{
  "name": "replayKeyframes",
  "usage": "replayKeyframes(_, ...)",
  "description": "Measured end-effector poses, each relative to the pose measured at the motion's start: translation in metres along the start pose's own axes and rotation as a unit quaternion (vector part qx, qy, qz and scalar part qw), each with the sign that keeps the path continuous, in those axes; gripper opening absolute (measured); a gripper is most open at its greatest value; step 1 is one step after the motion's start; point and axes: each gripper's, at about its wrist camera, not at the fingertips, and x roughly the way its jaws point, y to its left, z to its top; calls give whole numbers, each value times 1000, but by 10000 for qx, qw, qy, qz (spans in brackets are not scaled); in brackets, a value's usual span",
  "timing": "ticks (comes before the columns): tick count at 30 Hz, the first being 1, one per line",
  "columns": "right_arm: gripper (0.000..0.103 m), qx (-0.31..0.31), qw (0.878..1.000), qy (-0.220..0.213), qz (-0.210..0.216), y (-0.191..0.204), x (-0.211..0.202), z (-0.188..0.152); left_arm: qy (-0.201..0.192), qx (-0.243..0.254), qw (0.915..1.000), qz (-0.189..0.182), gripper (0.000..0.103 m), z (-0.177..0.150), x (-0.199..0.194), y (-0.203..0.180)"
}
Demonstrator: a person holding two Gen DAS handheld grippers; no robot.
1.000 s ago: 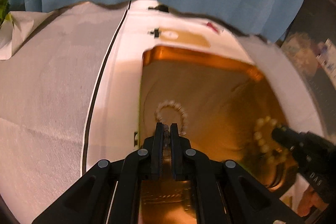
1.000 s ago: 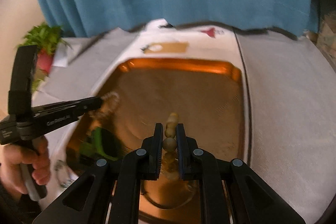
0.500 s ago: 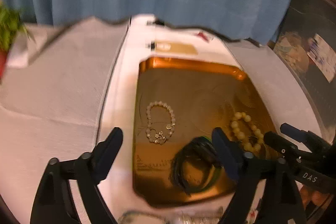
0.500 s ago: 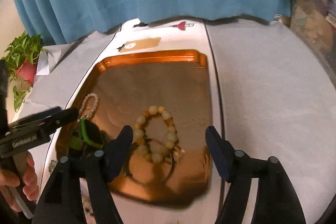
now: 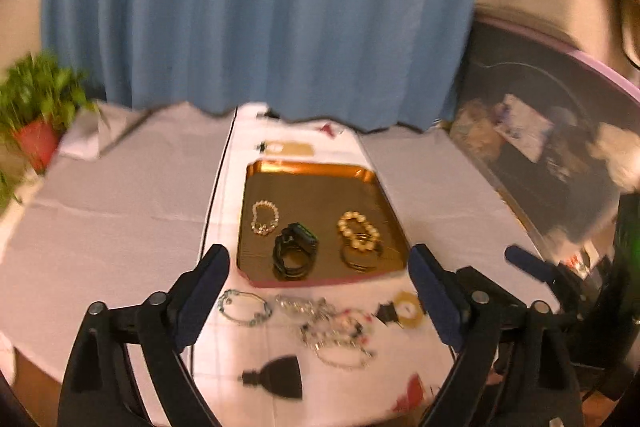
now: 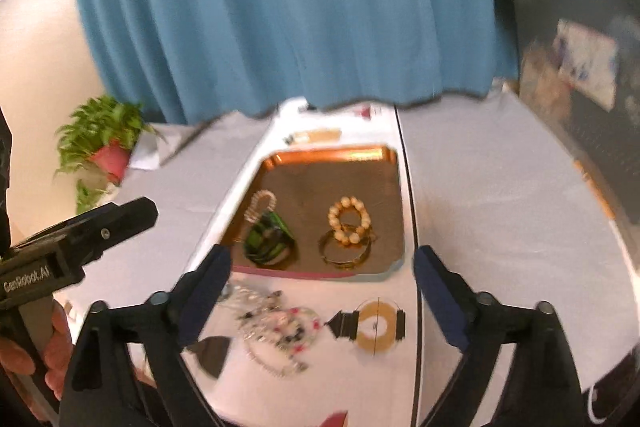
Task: Organize jewelry
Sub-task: 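Withdraw both tools from the tray toward the remaining jewelry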
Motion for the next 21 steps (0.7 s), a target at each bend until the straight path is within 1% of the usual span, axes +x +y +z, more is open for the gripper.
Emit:
replayKeyframes(2,102,-144,9994,-300,78,10,-36,-3,-222,139,9996,54,96,-6,-28,-12)
replayKeyframes(4,103,-312,9982,-493,155,19,-65,-9,-436,247,9987,84,103,-13,-59,-26)
replayKeyframes(7,103,-508,9957,-759,171,32,-104,-16,-613,342,9974,143,103,-22,-89,-40)
replayKeyframes(11,103,-604,9918,-1123,114,39,-142,-29,-703,328,9968,178,103,-33,-114,-53)
replayKeyframes(15,103,-526,9915,-1120,391,36,-156,-40,-691,312,9971,-17,103,-46,-128,-54)
replayKeyframes(18,103,-674,9907,-1159,227,36,-158,-54,-618,363,9974,84,103,-59,-125,-51)
replayKeyframes(21,103,-831,9906,-1088,65,35,-150,-67,-569,307,9977,205,103,-72,-111,-38)
